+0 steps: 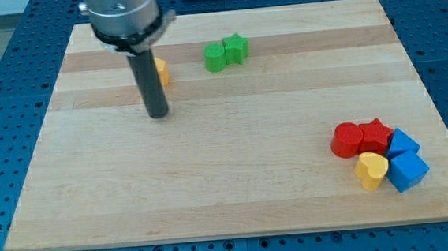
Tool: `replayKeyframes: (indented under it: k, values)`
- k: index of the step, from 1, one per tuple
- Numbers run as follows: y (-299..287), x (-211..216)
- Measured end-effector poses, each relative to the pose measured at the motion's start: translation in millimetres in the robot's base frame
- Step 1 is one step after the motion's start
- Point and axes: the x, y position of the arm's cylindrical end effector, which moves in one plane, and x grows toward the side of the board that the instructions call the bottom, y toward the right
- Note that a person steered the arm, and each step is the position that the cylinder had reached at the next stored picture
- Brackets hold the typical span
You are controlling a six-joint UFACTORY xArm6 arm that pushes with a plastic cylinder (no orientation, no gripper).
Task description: Place the yellow hexagon at the center of the board
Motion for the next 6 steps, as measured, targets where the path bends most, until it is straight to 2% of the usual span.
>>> replayKeyframes:
  k: [1, 2, 3, 6]
  values:
    - [-35, -29]
    - [-43, -63]
    - [-24, -79]
    - [63, -79]
